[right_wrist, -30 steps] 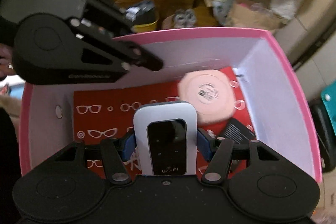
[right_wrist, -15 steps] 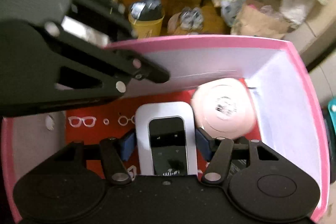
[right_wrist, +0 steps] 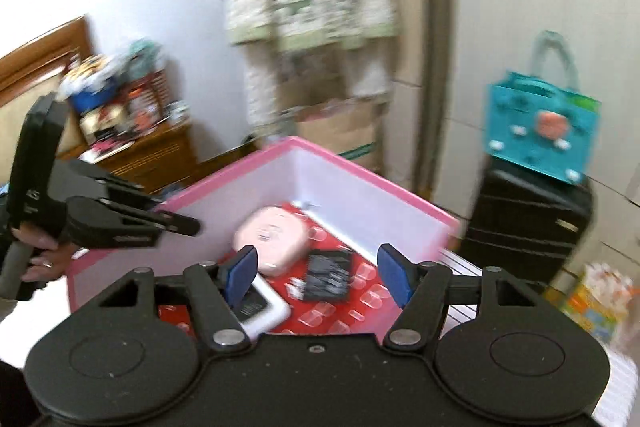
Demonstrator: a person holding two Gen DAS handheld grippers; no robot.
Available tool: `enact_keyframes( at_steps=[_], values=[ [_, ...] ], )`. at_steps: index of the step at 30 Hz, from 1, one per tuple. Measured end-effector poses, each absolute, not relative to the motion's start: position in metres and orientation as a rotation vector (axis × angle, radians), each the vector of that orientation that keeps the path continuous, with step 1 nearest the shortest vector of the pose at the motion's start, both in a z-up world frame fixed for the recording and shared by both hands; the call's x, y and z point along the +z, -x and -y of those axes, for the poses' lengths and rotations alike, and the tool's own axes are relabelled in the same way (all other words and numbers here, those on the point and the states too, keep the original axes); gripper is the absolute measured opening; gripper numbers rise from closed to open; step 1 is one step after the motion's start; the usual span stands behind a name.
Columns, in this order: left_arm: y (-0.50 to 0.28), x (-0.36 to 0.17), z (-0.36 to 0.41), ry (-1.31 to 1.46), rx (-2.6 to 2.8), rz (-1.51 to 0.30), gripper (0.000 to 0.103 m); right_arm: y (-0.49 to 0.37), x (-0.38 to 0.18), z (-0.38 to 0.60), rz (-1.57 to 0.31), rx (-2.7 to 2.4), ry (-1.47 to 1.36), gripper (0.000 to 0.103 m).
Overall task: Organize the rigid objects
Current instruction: 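Carry the white router into the box and release it, then return the right gripper to the table and grasp the white charger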
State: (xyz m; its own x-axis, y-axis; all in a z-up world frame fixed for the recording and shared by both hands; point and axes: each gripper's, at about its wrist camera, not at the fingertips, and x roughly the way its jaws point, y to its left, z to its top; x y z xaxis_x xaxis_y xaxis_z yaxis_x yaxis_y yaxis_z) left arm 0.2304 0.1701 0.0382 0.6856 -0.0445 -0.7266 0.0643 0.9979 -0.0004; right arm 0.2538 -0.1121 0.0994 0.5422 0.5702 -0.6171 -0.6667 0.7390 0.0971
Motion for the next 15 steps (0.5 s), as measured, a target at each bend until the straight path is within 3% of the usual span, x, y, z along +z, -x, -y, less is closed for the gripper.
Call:
enact_keyframes(
  at_steps=[8,15],
  values=[
    [-0.22,0.045,-0.163,-0.101,-0.063,-0.803,0.006,-0.21,0.075,0.183,-0.632,0.478,0.094,0.075],
    [-0.203,0.054,-0.161,-0.13,-0.054,-0.795,0.006,-0.181,0.011,0.211,-0.755,0.375,0.028,0.075]
  ],
)
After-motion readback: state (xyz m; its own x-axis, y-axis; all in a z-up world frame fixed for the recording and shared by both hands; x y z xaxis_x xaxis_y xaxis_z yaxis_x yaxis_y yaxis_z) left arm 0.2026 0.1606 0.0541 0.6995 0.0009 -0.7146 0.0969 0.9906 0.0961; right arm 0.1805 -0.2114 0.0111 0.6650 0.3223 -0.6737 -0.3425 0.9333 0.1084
